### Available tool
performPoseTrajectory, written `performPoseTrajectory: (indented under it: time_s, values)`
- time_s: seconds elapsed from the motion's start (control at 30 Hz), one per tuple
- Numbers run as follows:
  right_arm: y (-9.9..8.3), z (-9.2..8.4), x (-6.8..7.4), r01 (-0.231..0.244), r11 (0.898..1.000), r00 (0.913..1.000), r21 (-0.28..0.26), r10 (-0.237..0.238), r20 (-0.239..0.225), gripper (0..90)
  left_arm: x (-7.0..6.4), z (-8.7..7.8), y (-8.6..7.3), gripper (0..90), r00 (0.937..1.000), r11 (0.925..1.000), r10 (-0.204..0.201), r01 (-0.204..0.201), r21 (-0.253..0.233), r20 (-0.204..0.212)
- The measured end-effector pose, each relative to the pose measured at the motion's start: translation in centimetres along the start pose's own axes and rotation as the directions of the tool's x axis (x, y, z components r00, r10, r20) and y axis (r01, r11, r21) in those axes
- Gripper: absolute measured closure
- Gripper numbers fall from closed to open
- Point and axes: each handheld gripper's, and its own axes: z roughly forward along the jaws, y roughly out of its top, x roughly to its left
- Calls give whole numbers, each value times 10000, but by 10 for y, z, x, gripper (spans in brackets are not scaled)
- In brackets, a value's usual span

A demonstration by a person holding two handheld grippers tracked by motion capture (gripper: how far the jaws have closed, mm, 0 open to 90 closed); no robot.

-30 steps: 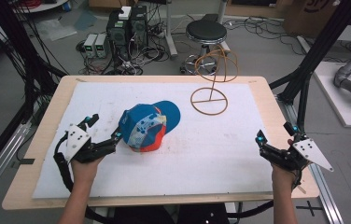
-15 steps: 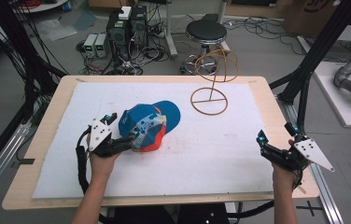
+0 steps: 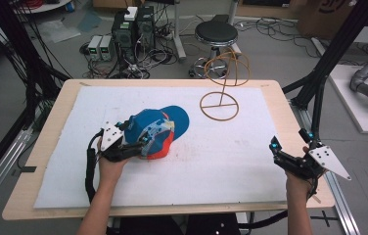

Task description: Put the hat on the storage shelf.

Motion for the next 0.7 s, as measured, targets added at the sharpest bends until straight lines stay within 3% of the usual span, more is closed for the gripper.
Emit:
performPoseTrajectory:
  time_s: [0.13, 0.27, 0.33, 0.4, 0.47, 0.7]
  values:
    - [-1, 0, -1, -34, 10000, 10000, 14, 34, 6, 43, 3, 2, -7, 214, 10000, 9992, 66, -68, 384, 58]
    - [-1, 1, 0, 41, 10000, 10000, 29, -41, -13, 43, 4, 3, -9, 231, 10000, 9993, 32, -33, 367, 23]
    - [0, 1, 0, 50, 10000, 10000, -3, -50, -8, 43, 3, 4, -9, 269, 9999, 9994, 120, -123, 318, 87]
    - [-1, 1, 0, 76, 10000, 10000, 8, -76, -4, 43, 3, 4, -9, 377, 9993, 9994, 169, -179, 285, 341]
    - [-1, 1, 0, -2, 10000, 10000, 46, 2, -2, 43, 3, 5, -11, 405, 9991, 9989, 120, -138, 439, 403]
    - [-1, 1, 1, 3, 10000, 10000, 38, -3, -46, 43, 3, 10, -13, 549, 10000, 9962, -76, 71, 870, 55]
